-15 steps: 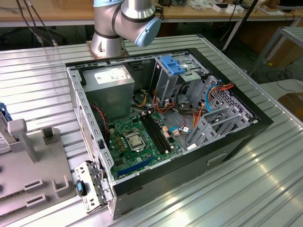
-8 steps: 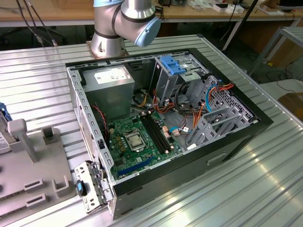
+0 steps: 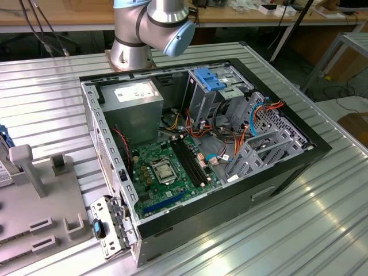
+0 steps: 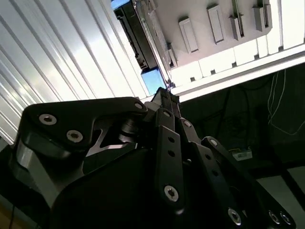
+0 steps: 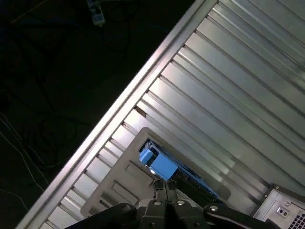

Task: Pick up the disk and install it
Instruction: 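Pick up the disk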

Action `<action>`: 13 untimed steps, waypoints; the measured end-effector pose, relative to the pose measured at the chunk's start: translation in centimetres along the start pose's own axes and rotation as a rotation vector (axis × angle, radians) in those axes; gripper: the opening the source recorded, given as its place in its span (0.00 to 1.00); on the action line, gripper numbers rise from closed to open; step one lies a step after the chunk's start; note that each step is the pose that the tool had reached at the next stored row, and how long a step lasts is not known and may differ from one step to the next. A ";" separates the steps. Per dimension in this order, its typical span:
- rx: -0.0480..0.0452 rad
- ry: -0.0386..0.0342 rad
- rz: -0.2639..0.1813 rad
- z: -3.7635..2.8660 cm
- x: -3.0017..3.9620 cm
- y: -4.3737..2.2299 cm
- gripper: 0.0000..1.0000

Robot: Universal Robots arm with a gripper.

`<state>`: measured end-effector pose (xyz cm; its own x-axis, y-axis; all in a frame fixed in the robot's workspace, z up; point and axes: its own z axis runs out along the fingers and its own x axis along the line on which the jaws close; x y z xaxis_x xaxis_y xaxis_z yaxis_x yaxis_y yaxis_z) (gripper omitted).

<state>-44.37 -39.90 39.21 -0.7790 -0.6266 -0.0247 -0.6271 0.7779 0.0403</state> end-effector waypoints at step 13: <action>-0.0061 0.0100 -0.249 0.00 0.00 0.00 0.11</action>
<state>-44.37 -39.90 39.20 -0.6000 -0.7996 -0.0248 -0.7998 0.5989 0.0402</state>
